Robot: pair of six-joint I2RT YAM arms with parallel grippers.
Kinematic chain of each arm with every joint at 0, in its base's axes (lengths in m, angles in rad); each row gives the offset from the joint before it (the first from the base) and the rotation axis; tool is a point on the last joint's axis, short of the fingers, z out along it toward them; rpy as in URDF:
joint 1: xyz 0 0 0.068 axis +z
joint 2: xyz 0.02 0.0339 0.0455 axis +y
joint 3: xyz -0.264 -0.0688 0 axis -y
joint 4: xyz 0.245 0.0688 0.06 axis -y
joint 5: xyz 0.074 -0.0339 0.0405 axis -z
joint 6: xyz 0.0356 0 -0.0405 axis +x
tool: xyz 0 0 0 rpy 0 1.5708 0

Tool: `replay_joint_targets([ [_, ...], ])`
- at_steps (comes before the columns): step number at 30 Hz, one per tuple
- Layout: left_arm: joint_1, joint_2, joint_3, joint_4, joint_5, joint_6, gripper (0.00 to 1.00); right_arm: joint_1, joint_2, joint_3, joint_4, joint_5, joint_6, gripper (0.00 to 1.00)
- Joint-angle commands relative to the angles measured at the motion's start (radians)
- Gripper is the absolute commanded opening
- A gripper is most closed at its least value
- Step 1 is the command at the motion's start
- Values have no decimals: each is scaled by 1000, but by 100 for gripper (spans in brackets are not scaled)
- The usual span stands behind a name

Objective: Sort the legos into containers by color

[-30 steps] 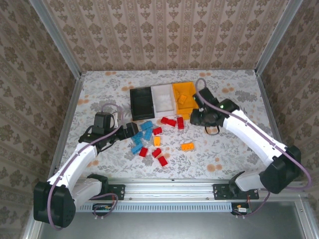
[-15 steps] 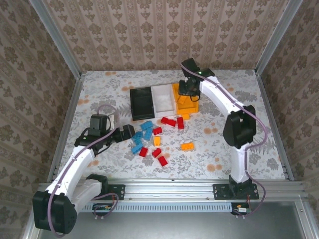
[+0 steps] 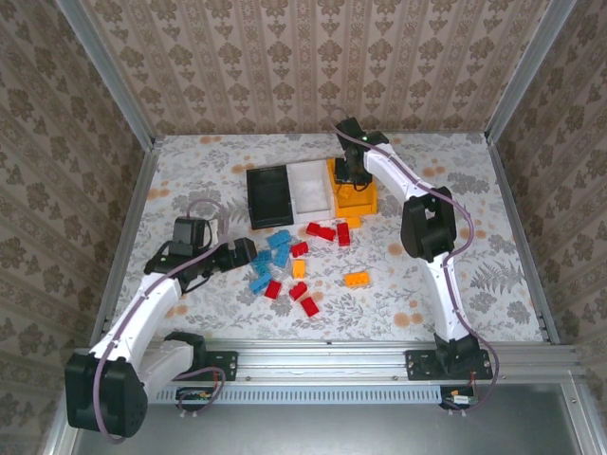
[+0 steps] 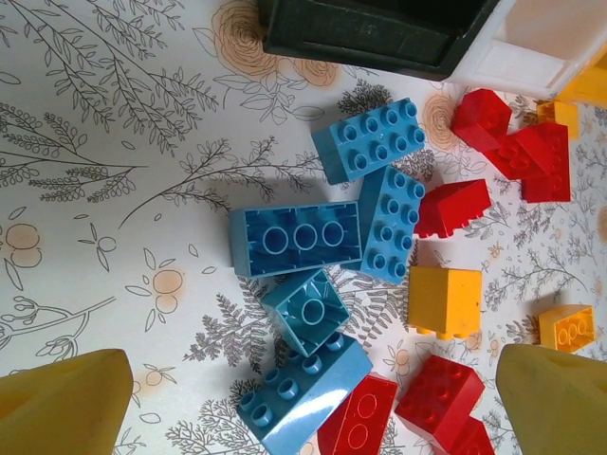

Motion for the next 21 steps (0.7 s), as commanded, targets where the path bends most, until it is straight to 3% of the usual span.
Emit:
replay_joint_targets([
  [1, 6, 14, 18, 20, 12, 15, 100, -3, 10, 30, -40, -20, -11, 45],
  [8, 7, 18, 17, 37, 27, 4, 100, -6, -55, 30, -46, -26, -5, 54],
  [15, 7, -9, 0, 35, 29, 2, 100, -2, -169, 14, -81, -49, -9, 56],
  [21, 6, -9, -8, 43, 34, 1, 100, 19, -313, -135, -121, -49, -43, 57],
])
